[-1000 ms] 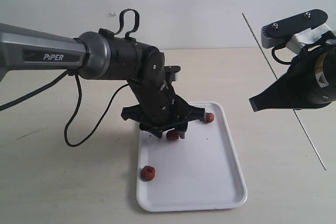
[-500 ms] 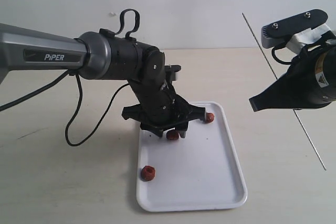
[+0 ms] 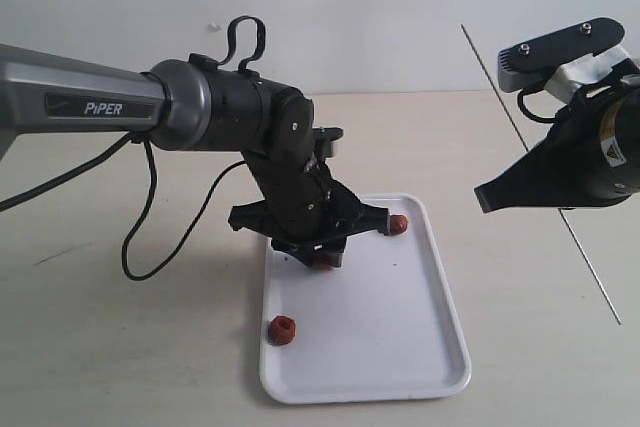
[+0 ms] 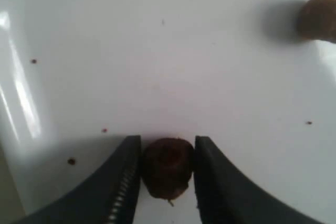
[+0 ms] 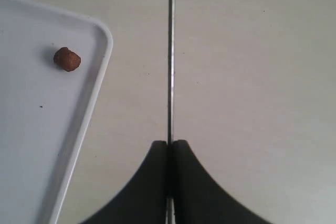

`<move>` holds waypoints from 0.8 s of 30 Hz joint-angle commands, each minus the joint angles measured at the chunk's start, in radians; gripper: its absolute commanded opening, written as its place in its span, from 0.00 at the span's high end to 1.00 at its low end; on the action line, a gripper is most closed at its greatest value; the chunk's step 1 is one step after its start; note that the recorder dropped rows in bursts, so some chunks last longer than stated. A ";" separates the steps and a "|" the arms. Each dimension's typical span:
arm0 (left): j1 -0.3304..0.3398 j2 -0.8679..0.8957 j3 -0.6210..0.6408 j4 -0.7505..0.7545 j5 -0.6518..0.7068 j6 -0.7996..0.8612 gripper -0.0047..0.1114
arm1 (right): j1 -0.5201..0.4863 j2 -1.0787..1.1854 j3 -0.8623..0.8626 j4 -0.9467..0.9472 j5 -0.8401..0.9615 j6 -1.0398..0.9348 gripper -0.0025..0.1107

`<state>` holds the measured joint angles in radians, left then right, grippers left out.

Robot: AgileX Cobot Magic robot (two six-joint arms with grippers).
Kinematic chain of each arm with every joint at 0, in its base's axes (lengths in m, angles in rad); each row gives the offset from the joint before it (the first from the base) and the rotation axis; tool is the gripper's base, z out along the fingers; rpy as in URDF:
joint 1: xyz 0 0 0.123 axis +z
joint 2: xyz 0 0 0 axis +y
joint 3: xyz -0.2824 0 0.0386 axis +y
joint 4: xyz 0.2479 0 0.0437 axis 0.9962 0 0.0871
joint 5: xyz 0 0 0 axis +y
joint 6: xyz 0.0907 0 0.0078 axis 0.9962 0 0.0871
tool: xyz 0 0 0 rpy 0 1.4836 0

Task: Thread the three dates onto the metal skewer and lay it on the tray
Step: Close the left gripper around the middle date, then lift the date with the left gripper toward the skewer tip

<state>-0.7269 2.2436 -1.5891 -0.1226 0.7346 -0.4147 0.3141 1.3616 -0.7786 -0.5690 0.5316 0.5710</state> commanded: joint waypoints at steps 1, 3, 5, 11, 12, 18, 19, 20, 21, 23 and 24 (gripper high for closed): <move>-0.005 0.017 0.005 -0.011 0.017 -0.005 0.66 | -0.006 -0.001 0.004 0.004 -0.008 -0.001 0.98; -0.005 0.017 0.005 -0.006 0.017 -0.003 0.66 | -0.006 -0.001 0.004 0.007 -0.008 -0.001 0.98; -0.005 0.017 0.005 0.003 0.017 -0.003 0.66 | -0.006 -0.001 0.004 0.009 -0.008 -0.001 0.98; -0.005 0.017 0.005 0.008 0.017 -0.001 0.67 | -0.006 -0.001 0.004 0.011 -0.008 -0.001 0.98; -0.005 0.017 0.005 0.008 0.017 -0.001 0.67 | -0.006 -0.001 0.004 0.011 -0.008 -0.001 0.98; -0.005 0.017 0.005 0.008 0.013 0.007 0.68 | -0.006 -0.001 0.004 0.013 -0.008 -0.001 0.98; -0.005 0.017 0.005 0.008 0.013 0.012 0.69 | -0.006 -0.001 0.004 0.014 -0.008 -0.001 0.98; -0.005 0.017 0.005 0.008 0.013 0.016 0.69 | -0.006 -0.001 0.004 0.014 -0.008 -0.001 0.98; -0.005 0.017 0.005 0.008 0.013 0.016 0.70 | -0.006 -0.001 0.004 0.014 -0.008 -0.001 0.98; -0.005 0.017 0.005 0.008 0.013 0.018 0.71 | -0.006 -0.001 0.004 0.019 -0.008 -0.001 0.98; -0.005 0.017 0.005 0.008 0.013 0.018 0.72 | -0.006 -0.001 0.004 0.019 -0.008 -0.001 0.98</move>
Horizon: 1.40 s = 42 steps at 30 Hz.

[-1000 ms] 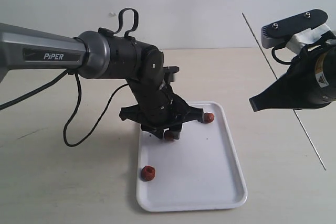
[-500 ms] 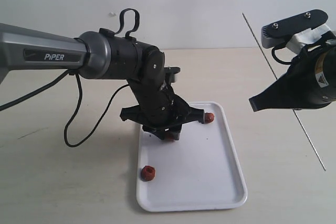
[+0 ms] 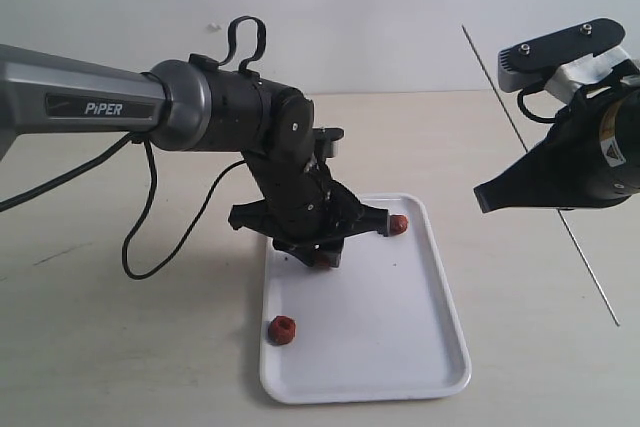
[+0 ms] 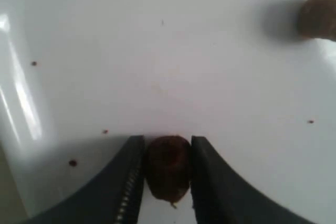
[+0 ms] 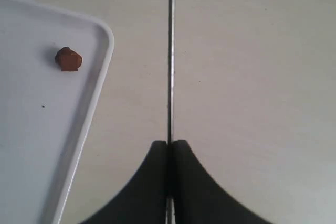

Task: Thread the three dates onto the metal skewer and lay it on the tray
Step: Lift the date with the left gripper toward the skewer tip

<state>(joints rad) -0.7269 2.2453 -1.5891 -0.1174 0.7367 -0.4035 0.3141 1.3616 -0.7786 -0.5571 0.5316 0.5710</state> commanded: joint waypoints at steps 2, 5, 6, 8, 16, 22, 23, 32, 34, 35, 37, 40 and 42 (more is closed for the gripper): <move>-0.005 0.016 0.005 0.003 0.009 0.011 0.72 | -0.006 -0.001 0.004 0.007 -0.008 -0.001 0.98; -0.002 0.007 0.005 0.003 0.005 0.027 0.72 | -0.006 -0.001 0.004 0.007 -0.008 -0.001 0.98; -0.002 0.003 0.005 0.003 0.000 0.032 0.72 | -0.006 -0.001 0.004 0.007 -0.008 -0.001 0.98; -0.002 -0.008 0.005 0.003 -0.011 0.051 0.72 | -0.006 -0.001 0.004 0.008 -0.008 -0.001 0.98; 0.057 -0.089 0.005 -0.016 -0.029 0.125 0.72 | -0.006 -0.001 0.004 0.036 -0.006 -0.019 0.98; 0.136 -0.134 0.005 -0.238 -0.027 0.318 0.72 | -0.006 -0.001 0.004 0.049 -0.009 -0.028 0.98; 0.149 -0.138 0.005 -0.284 -0.025 0.365 0.72 | -0.006 -0.001 0.004 0.054 -0.009 -0.028 0.98; 0.314 -0.144 0.005 -0.823 0.064 0.756 0.72 | -0.006 0.019 0.004 0.371 -0.024 -0.287 0.98; 0.373 -0.144 0.005 -0.992 0.127 0.889 0.72 | -0.006 0.055 0.004 0.548 -0.034 -0.448 0.98; 0.397 -0.144 0.005 -1.061 0.161 0.931 0.72 | -0.006 0.077 0.004 0.669 -0.029 -0.548 0.98; 0.422 -0.144 0.005 -1.093 0.194 0.959 0.72 | -0.006 0.121 0.004 0.865 -0.006 -0.751 0.98; 0.427 -0.144 0.005 -1.097 0.206 1.012 0.72 | -0.006 0.170 0.004 1.166 0.049 -1.081 0.98; 0.427 -0.144 0.005 -1.097 0.206 1.031 0.72 | -0.006 0.183 0.004 1.289 0.098 -1.213 0.98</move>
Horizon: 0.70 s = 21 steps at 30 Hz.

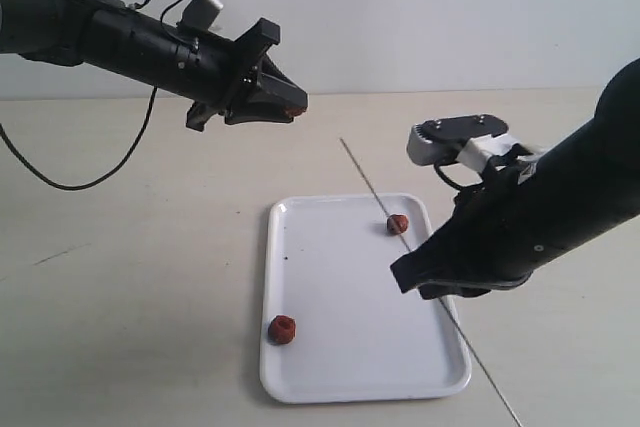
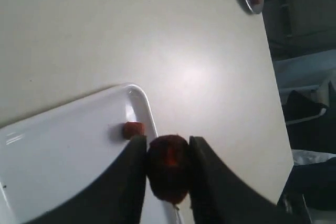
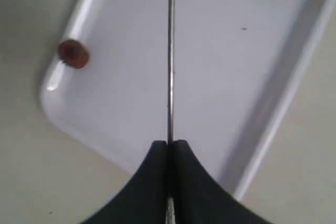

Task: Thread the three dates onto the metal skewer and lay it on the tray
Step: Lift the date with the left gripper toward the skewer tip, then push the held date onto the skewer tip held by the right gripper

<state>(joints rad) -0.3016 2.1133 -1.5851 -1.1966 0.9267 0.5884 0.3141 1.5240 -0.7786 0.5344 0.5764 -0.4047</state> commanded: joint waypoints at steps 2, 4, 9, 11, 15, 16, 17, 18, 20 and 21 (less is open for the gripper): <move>0.002 -0.012 0.001 -0.018 0.016 0.041 0.72 | -0.006 0.025 0.004 0.259 0.075 -0.301 0.98; 0.002 -0.012 0.001 -0.018 0.021 0.041 0.72 | -0.006 0.025 0.004 0.291 0.074 -0.322 0.98; 0.002 -0.012 0.001 -0.018 0.038 0.045 0.72 | -0.006 0.025 0.004 0.303 -0.025 -0.305 0.98; 0.002 -0.012 0.001 -0.021 0.038 0.045 0.72 | -0.006 0.025 0.004 0.312 -0.049 -0.301 0.98; 0.002 -0.012 0.001 -0.035 0.038 0.045 0.72 | -0.006 0.025 0.004 0.322 -0.059 -0.301 0.98; 0.000 -0.012 0.001 -0.036 0.038 0.045 0.72 | -0.006 0.025 0.004 0.322 -0.061 -0.301 0.98; -0.002 -0.012 0.001 -0.039 0.040 0.045 0.72 | -0.006 0.025 0.004 0.322 -0.061 -0.301 0.98; -0.002 -0.012 0.001 -0.041 0.040 0.045 0.72 | -0.006 0.025 0.004 0.322 -0.066 -0.301 0.98; -0.002 -0.012 0.001 -0.041 0.040 0.045 0.72 | -0.006 0.025 0.004 0.322 -0.072 -0.301 0.98; -0.002 -0.012 0.001 -0.040 0.040 0.047 0.72 | -0.006 0.027 0.004 0.322 -0.072 -0.301 0.98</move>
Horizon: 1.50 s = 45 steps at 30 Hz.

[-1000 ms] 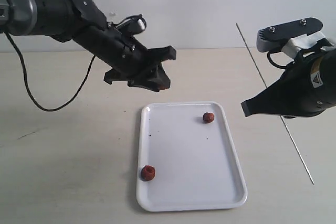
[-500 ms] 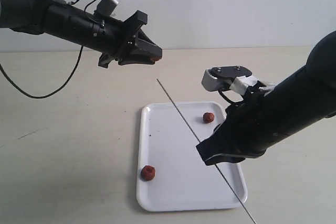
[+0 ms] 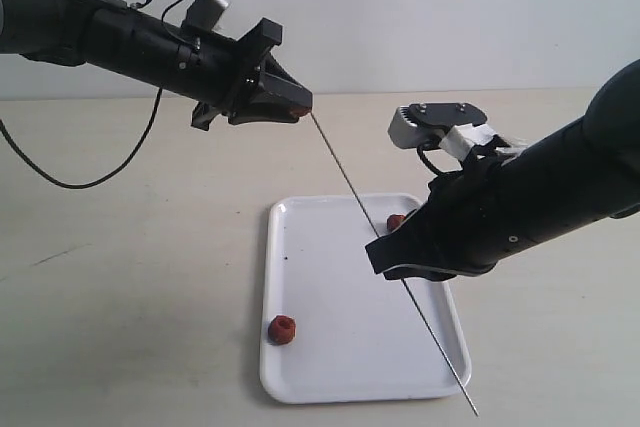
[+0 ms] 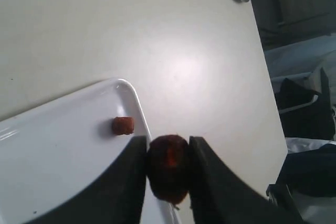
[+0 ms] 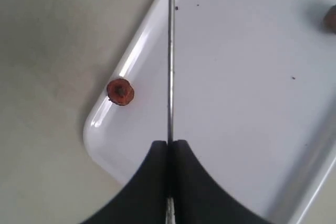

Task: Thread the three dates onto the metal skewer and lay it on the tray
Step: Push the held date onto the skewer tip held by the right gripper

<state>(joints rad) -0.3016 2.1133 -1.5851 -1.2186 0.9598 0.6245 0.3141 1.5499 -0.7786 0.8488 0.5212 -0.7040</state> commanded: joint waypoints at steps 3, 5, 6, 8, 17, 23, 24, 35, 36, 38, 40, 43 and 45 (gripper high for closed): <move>-0.002 -0.012 0.001 -0.026 0.007 0.011 0.72 | -0.006 0.001 0.004 0.008 -0.017 -0.002 0.98; -0.002 -0.012 0.001 -0.044 0.009 0.011 0.72 | -0.006 0.001 0.004 0.008 -0.019 -0.002 0.98; -0.002 -0.012 0.001 -0.053 0.011 0.011 0.72 | -0.006 0.001 0.004 0.008 -0.019 -0.002 0.98; -0.002 -0.012 0.001 -0.076 0.011 0.011 0.72 | -0.006 0.001 0.004 0.008 -0.016 -0.010 0.98; -0.038 -0.012 0.001 -0.077 0.015 0.033 0.72 | -0.006 0.001 0.004 0.008 -0.027 -0.010 0.98; -0.049 -0.012 0.001 -0.075 0.022 0.049 0.72 | -0.006 0.001 0.004 0.008 -0.043 -0.010 0.98; -0.049 -0.012 0.001 -0.070 0.024 0.051 0.72 | -0.006 0.001 0.004 0.008 -0.049 -0.010 0.98; -0.049 -0.012 0.001 -0.010 0.028 0.053 0.72 | -0.006 0.001 0.004 0.102 -0.116 -0.010 0.98; -0.049 -0.012 0.001 -0.014 0.028 0.058 0.72 | -0.006 0.001 0.004 0.102 -0.119 -0.010 0.98; -0.049 -0.012 0.001 -0.016 0.028 0.062 0.72 | -0.006 0.001 0.004 0.102 -0.133 -0.010 0.98; -0.057 -0.012 0.001 -0.016 0.028 0.071 0.72 | -0.006 0.001 -0.006 0.102 -0.139 -0.010 0.98; -0.079 -0.012 0.001 -0.016 0.030 0.078 0.72 | -0.006 0.001 -0.038 0.102 -0.130 -0.010 0.98; -0.098 -0.012 0.001 -0.016 0.030 0.080 0.72 | -0.006 0.001 -0.062 0.107 -0.127 -0.010 0.98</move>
<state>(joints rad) -0.3715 2.1133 -1.5851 -1.2394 0.9763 0.6923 0.3141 1.5499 -0.8067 0.9350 0.4244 -0.7148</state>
